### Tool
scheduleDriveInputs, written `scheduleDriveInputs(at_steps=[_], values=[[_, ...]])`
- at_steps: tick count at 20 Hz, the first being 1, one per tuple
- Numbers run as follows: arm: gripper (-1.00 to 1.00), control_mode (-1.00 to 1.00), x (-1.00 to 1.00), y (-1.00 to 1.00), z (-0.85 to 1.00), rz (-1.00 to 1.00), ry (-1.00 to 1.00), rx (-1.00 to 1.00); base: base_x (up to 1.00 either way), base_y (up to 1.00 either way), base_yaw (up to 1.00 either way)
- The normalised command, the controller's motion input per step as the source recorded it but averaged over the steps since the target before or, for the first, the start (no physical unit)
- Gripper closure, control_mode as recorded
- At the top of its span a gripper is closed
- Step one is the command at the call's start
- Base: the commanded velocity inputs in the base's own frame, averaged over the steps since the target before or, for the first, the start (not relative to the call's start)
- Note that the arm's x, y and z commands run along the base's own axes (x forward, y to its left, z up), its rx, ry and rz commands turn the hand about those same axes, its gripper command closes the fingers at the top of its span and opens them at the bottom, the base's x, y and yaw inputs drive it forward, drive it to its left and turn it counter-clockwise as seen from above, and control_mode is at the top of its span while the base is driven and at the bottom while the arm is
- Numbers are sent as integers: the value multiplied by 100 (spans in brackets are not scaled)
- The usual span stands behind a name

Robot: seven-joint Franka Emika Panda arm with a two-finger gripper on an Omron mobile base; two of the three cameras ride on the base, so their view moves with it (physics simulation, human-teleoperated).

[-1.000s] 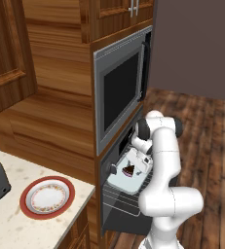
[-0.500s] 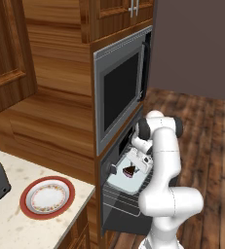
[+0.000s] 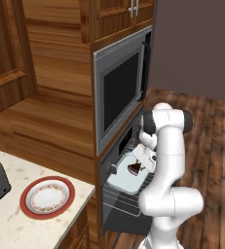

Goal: Take the baked cake out of the oven and place it on the plate for cooling. Then close the oven door.

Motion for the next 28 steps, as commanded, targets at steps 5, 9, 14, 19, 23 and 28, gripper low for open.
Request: scheduleDriveInputs(at_steps=[5, 9, 14, 19, 23, 28], values=[[100, -100, -100, 0, 100, -2, -17, 0, 0, 0, 0], [100, -100, -100, 3, 100, -1, -17, 0, 0, 0, 0], [100, -100, -76, 27, 100, -3, -6, 0, 0, 0, 0], [100, -100, -37, 50, 100, -1, 12, 1, 0, 0, 0], [100, -100, -68, 62, 100, -2, 21, 5, 0, 0, 0], [100, -100, -29, 92, 100, -6, 28, 3, 0, 0, 0]])
